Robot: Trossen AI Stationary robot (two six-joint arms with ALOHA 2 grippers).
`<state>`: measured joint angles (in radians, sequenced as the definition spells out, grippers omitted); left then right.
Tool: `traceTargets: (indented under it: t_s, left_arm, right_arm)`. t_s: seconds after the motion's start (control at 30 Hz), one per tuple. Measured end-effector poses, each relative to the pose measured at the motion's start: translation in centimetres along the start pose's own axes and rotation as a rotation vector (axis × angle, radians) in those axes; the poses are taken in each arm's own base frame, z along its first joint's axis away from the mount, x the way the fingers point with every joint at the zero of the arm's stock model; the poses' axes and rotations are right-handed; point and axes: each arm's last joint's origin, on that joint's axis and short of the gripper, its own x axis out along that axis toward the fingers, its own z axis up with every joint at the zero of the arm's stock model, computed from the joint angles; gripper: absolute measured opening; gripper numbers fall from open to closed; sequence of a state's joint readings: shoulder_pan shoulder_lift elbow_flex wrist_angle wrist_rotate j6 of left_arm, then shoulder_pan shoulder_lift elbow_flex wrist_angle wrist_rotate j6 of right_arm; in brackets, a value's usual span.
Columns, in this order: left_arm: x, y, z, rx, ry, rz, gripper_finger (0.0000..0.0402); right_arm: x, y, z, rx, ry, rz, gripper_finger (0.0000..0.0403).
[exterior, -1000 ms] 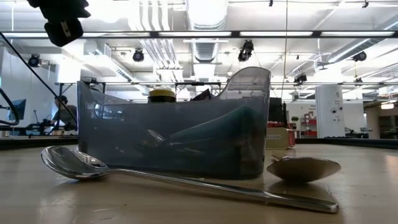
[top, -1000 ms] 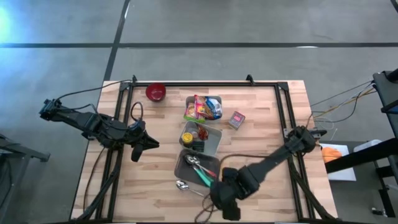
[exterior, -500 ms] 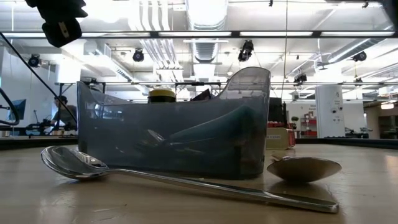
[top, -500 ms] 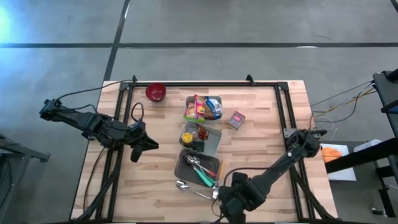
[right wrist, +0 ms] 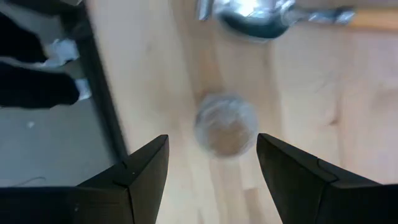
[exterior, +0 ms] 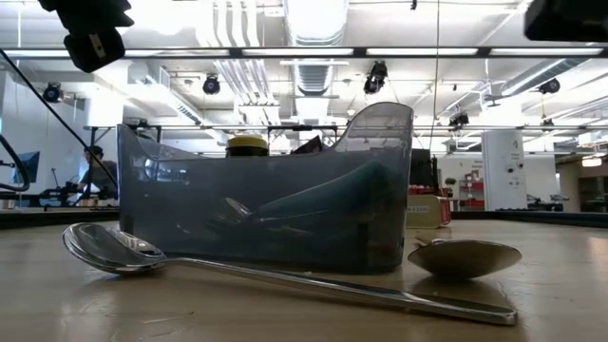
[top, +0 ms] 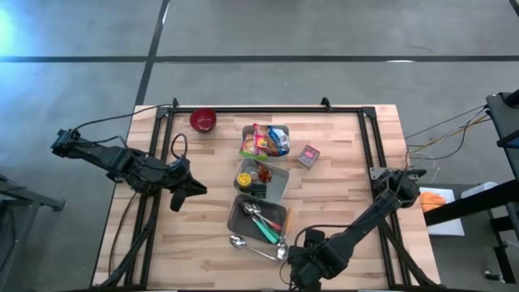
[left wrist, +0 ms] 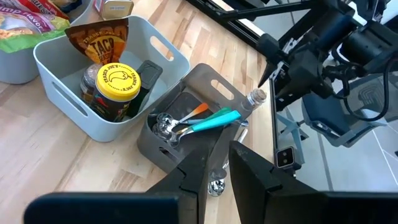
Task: Pick & Place Food Item
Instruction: Put the brown seasoning bottle into the bottom gray bin
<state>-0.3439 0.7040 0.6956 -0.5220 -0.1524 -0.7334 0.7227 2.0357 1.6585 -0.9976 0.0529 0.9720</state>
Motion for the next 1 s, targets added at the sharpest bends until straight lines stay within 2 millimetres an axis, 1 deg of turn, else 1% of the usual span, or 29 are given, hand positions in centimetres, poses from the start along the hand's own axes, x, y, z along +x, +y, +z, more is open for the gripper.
traceTargets:
  t_s: [0.23, 0.4, 0.8, 1.0]
  left_arm:
    - [0.0, 0.0, 0.0, 0.000, 0.003, -0.003, 0.0067]
    - [0.0, 0.0, 0.0, 0.000, 0.007, -0.003, 0.0067]
    - [0.0, 0.0, 0.0, -0.007, 0.007, -0.003, 0.0067]
    - [0.0, 0.0, 0.0, -0.007, 0.007, -0.004, 0.0067]
  right_arm:
    - [0.4, -0.2, 0.1, -0.002, -0.045, -0.023, 0.0240]
    - [1.0, 0.0, -0.3, -0.013, -0.052, -0.011, 0.0240]
    - [1.6, -0.4, -0.5, -0.019, -0.055, -0.043, 0.0240]
    - [2.7, -0.4, -0.6, -0.024, -0.040, -0.068, 0.0240]
